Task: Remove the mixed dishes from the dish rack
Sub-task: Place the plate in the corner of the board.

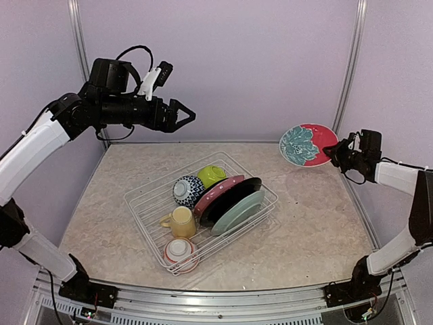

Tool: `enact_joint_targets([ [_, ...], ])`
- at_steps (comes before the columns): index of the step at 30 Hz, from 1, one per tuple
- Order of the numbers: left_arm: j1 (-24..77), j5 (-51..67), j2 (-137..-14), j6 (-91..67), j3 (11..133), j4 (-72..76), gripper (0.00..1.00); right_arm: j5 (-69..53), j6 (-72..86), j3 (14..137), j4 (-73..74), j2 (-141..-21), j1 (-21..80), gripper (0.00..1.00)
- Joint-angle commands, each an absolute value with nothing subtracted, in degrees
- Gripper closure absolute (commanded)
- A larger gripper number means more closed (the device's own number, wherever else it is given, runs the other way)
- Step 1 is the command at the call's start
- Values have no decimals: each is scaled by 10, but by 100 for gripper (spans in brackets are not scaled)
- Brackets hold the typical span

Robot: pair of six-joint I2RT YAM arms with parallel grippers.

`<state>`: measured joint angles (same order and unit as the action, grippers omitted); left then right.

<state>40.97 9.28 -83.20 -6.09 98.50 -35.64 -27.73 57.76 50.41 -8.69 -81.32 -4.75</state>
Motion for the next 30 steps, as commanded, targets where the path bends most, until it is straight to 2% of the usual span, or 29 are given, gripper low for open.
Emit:
enact_joint_targets([
  [1, 395, 149, -801, -115, 927, -364, 1, -257, 560, 486, -189, -793, -73, 100],
  [8, 393, 196, -789, -123, 892, -355, 1, -279, 549, 537, -164, -891, -88, 100],
  [14, 381, 206, -795, -146, 890, -359, 1, -259, 557, 525, -194, -943, -89, 100],
  [22, 341, 283, -806, -197, 905, -367, 1, -296, 610, 542, -324, -1060, -96, 100],
  [27, 337, 264, -792, -186, 893, -358, 1, -325, 649, 546, -399, -1116, -97, 100],
  [30, 336, 281, -792, -188, 894, -358, 1, -322, 646, 547, -403, -1135, -100, 95],
])
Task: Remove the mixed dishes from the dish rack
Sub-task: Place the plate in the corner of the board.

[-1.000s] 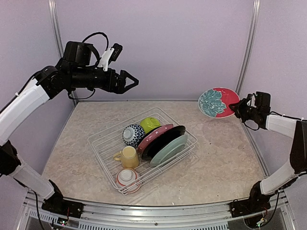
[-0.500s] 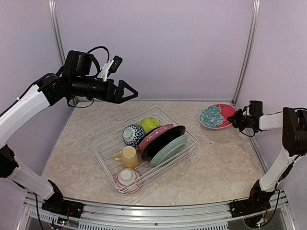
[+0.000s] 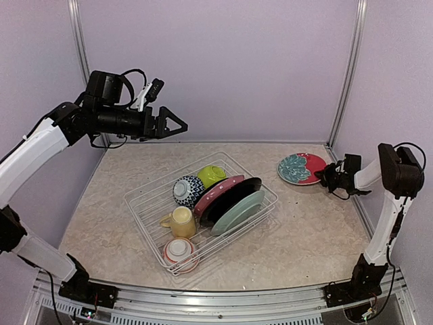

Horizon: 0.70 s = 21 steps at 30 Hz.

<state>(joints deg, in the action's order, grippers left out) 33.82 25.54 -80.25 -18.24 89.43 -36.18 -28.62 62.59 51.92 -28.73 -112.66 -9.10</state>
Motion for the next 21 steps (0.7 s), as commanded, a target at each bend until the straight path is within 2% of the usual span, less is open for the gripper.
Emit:
enact_joint_targets([
  [1, 337, 289, -796, -190, 895, -358, 1, -320, 642, 547, -399, -1140, -101, 90],
  [2, 337, 298, -800, -191, 896, -359, 1, -317, 635, 548, -390, -1145, -103, 83],
  [6, 343, 316, -809, -186, 895, -357, 1, -276, 548, 577, -271, -1141, -106, 45],
  [9, 355, 310, -810, -178, 892, -357, 1, -229, 481, 585, -177, -1116, -106, 27],
  [14, 379, 302, -823, -171, 899, -369, 1, -144, 397, 563, -51, -1043, -105, 11],
  [21, 406, 306, -843, -180, 908, -378, 5, -26, 335, 480, 59, -904, -87, 8],
])
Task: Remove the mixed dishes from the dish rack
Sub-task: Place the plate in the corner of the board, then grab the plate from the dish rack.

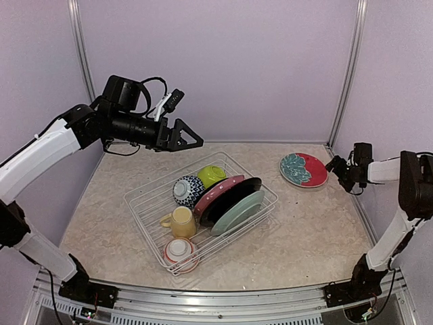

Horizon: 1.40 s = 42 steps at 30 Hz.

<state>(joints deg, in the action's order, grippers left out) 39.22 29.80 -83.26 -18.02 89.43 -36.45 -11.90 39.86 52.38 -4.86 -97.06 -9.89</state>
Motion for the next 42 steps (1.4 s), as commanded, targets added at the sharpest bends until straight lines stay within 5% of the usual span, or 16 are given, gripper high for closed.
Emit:
enact_joint_targets([
  [1, 409, 308, -845, -181, 908, -377, 5, -9, 328, 463, 68, -877, -77, 8],
  [14, 457, 333, -903, -189, 948, -401, 17, 36, 279, 340, 140, -534, -32, 5],
  [24, 498, 284, -980, -155, 1030, -502, 14, -80, 297, 314, 126, -478, -33, 5],
  [30, 505, 260, -1056, -148, 1100, -520, 43, -123, 276, 320, 131, -466, -32, 5],
  [42, 528, 211, -1133, -157, 1146, -525, 57, -158, 264, 311, 129, -419, -32, 5],
])
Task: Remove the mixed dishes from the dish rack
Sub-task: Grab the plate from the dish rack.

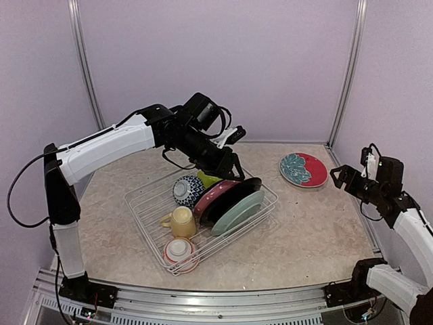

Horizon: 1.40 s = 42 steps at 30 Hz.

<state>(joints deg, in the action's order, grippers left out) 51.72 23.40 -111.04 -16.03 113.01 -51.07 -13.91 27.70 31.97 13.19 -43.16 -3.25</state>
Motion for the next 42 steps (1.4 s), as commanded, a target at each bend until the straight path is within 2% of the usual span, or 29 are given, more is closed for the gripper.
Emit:
enact_joint_targets([
  [1, 531, 210, -1135, -161, 1144, -522, 59, -158, 263, 310, 131, -418, -32, 5],
  [18, 553, 139, -1160, -144, 1134, -519, 84, -166, 276, 313, 134, -414, -31, 5],
  [21, 553, 138, -1163, -142, 1132, -521, 85, -165, 281, 311, 133, -418, -30, 5],
  [27, 554, 127, -1167, -136, 1130, -526, 74, -169, 291, 312, 128, -420, -26, 5],
  [31, 555, 132, -1174, -133, 1130, -524, 73, -169, 293, 316, 131, -429, -22, 5],
  [39, 559, 120, -1186, -129, 1135, -525, 74, -163, 297, 320, 127, -433, -15, 5],
  [42, 561, 108, -1187, -126, 1141, -528, 80, -162, 296, 322, 127, -437, -13, 5],
])
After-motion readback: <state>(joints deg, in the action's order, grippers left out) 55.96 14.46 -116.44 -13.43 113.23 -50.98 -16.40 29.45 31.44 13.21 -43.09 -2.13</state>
